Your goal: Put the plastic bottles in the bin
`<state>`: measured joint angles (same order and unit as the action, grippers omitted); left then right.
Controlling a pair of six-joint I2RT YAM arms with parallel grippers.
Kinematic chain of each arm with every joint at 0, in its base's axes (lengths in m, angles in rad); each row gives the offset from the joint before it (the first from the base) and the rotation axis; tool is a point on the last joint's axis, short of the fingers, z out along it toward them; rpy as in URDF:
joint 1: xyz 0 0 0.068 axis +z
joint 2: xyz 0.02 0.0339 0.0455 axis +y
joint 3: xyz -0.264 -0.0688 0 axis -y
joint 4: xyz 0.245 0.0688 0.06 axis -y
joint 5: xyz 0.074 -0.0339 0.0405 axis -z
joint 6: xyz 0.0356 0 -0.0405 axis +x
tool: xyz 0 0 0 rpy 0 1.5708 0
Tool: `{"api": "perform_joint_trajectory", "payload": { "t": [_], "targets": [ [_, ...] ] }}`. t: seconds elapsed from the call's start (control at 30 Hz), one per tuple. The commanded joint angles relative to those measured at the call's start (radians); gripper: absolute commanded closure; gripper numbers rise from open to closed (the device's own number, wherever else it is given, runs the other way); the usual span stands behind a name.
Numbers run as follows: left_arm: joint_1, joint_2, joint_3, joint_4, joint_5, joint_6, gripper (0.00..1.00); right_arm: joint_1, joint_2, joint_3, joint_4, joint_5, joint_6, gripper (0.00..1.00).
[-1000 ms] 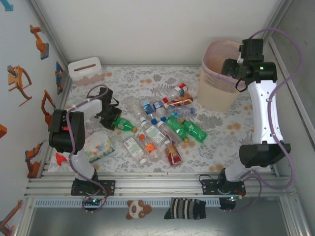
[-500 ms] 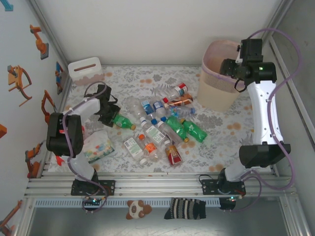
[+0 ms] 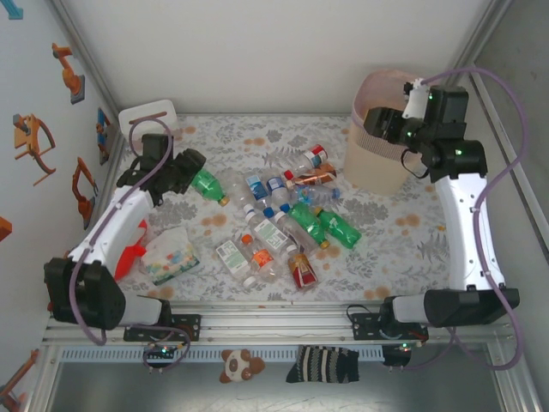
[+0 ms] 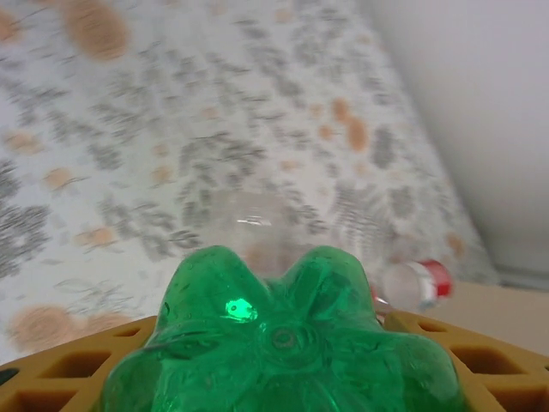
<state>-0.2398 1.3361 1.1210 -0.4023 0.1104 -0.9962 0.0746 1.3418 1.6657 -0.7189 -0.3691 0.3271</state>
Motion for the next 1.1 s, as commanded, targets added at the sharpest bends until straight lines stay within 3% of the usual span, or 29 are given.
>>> {"api": "perform_joint_trajectory", "payload": {
  "t": [0.0, 0.2, 0.37, 0.73, 1.07],
  "targets": [
    [-0.015, -0.074, -0.041, 0.192, 0.093, 0.126, 0.50, 0.017, -0.043, -0.068, 0.190, -0.197, 0.055, 0.35],
    [-0.074, -0.170, -0.057, 0.392, 0.198, 0.214, 0.51, 0.070, -0.112, -0.218, 0.444, -0.440, 0.073, 0.36],
    [-0.144, -0.183, -0.011, 0.493, 0.339, 0.296, 0.54, 0.176, -0.139, -0.271, 0.550, -0.510, 0.043, 0.36],
    [-0.240, -0.177, 0.032, 0.767, 0.709, 0.378, 0.56, 0.380, -0.145, -0.270, 0.575, -0.545, -0.099, 0.34],
    [-0.332, -0.157, 0.069, 0.844, 0.844, 0.441, 0.59, 0.517, -0.100, -0.213, 0.492, -0.527, -0.231, 0.24]
  ]
}}
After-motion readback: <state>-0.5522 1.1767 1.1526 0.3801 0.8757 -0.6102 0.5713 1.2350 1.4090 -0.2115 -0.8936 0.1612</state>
